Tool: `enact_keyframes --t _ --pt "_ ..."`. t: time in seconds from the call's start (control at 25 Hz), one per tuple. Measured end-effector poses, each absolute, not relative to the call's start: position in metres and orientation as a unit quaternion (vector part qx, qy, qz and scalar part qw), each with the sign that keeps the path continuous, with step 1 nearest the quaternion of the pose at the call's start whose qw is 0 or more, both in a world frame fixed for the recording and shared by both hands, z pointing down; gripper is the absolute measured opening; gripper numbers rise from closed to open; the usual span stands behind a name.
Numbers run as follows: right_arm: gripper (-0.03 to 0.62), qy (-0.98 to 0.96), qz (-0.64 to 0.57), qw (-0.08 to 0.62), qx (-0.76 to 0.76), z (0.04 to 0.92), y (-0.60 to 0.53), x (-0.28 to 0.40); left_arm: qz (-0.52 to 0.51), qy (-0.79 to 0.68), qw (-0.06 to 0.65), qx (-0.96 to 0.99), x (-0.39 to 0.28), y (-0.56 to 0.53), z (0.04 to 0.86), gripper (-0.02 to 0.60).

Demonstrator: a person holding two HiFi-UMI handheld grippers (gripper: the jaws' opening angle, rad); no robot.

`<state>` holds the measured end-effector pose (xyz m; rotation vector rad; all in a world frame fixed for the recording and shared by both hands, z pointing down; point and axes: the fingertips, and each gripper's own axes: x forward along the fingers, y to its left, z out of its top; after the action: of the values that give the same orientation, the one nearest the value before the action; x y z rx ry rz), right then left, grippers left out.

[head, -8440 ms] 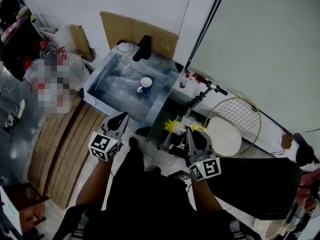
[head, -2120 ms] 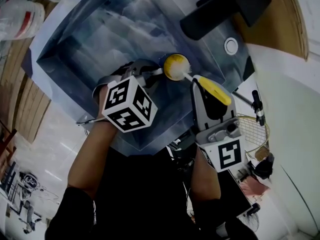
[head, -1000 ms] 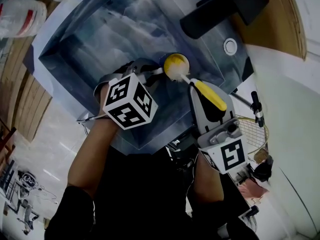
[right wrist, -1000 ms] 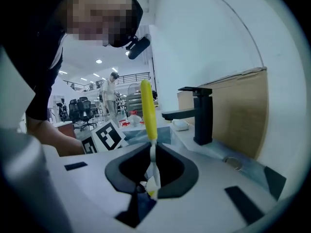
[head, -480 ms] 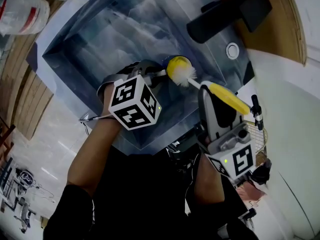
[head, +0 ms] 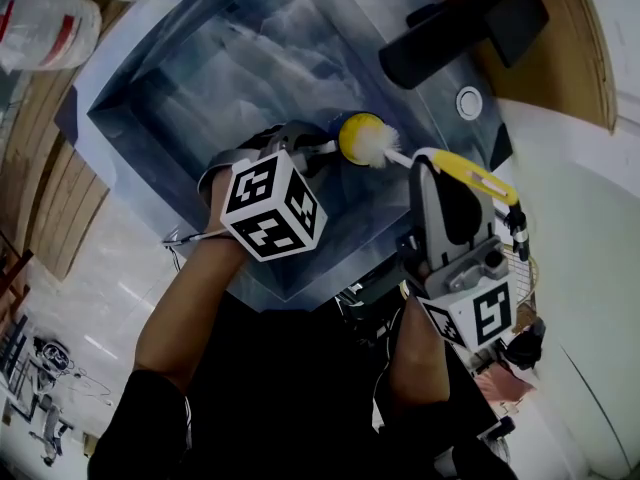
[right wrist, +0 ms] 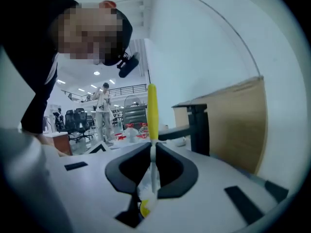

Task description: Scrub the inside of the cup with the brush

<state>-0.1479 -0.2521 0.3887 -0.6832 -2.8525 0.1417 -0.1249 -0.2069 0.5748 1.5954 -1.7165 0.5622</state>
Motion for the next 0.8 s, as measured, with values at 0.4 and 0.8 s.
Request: enact_keyframes --t 0.4,0.8 --pt "0.043 -0.971 0.046 0.088 -0.217 0.399 -0.244 -0.165 0.212 -0.665 0.360 0.619 -0.125 -0.206 0.574 0.081" --pt "0.043 -0.972 0.039 0.101 -0.208 0.401 -0.255 -0.168 0.211 -0.666 0.361 0.618 -0.124 -0.204 0.575 0.081"
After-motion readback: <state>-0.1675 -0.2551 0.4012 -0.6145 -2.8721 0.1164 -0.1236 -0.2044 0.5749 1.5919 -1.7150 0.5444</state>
